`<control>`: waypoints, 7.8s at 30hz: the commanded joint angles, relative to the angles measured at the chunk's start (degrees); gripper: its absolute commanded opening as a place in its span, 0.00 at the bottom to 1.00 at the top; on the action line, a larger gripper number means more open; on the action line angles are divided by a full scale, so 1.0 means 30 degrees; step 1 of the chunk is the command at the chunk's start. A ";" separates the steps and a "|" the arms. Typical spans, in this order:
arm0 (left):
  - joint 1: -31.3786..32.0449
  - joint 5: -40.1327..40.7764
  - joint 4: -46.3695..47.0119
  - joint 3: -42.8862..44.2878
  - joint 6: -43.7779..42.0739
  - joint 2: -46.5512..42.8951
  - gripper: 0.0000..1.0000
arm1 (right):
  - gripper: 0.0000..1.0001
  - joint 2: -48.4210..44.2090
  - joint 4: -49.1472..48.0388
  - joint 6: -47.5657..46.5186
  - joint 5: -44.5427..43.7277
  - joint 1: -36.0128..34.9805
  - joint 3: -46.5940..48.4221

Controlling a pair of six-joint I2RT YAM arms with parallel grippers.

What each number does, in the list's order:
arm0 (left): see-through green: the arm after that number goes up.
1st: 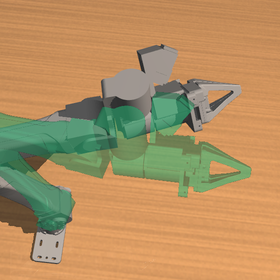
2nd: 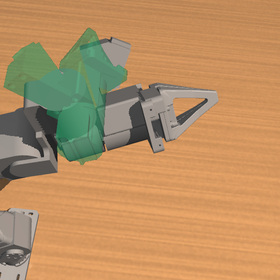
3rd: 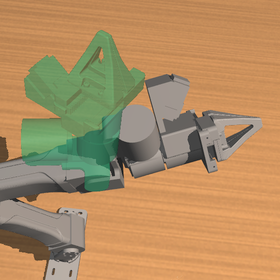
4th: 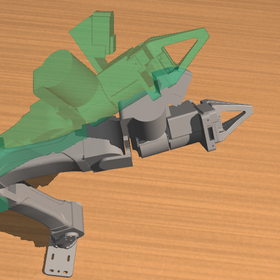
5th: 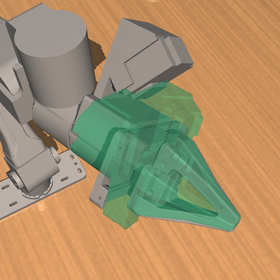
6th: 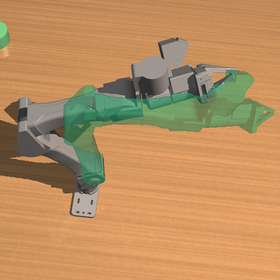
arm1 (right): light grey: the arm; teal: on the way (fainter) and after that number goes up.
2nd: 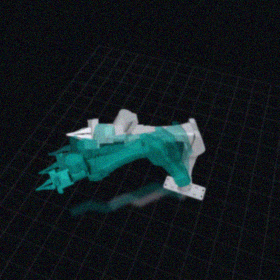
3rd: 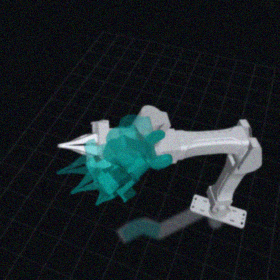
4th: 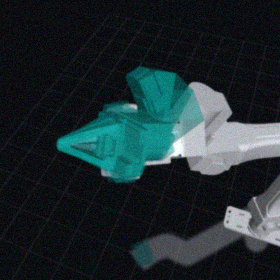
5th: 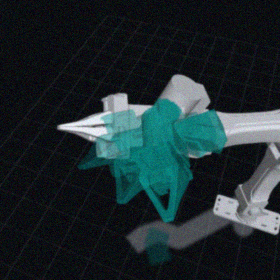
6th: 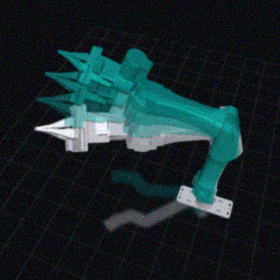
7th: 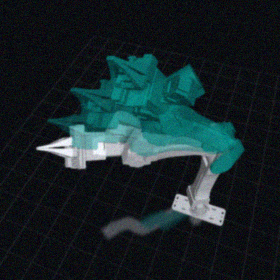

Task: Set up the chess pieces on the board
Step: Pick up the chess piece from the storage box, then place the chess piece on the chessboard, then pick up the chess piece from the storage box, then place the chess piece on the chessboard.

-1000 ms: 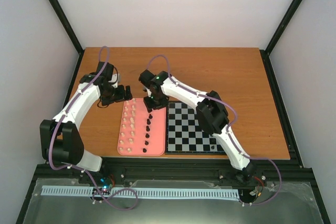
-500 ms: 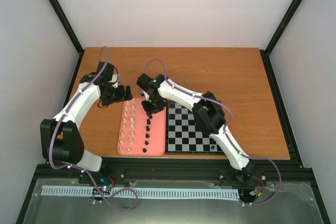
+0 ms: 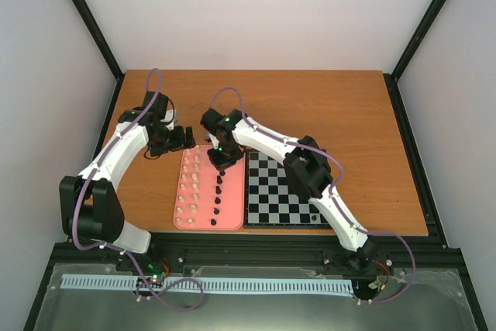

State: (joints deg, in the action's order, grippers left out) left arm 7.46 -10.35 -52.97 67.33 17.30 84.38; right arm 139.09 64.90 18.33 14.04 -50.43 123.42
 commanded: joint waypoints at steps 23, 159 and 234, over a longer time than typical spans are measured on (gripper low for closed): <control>0.0068 -0.0200 0.0133 0.0227 -0.0079 0.0098 1.00 | 0.03 -1.2708 -0.1657 0.3384 -0.5528 0.5014 -1.2348; 0.0063 0.0079 0.0225 0.0364 0.0007 0.0168 1.00 | 0.52 -0.3863 -0.1880 -0.0785 0.0966 -0.0799 -0.4253; 0.0061 -0.0664 0.0392 0.0601 0.0190 0.1098 1.00 | 0.03 -2.0149 0.1088 0.6332 -0.5923 0.7185 -1.8115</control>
State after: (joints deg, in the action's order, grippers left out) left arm 7.46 -10.98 -52.47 67.24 17.37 87.18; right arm 83.33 64.73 32.75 -2.81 -31.55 73.03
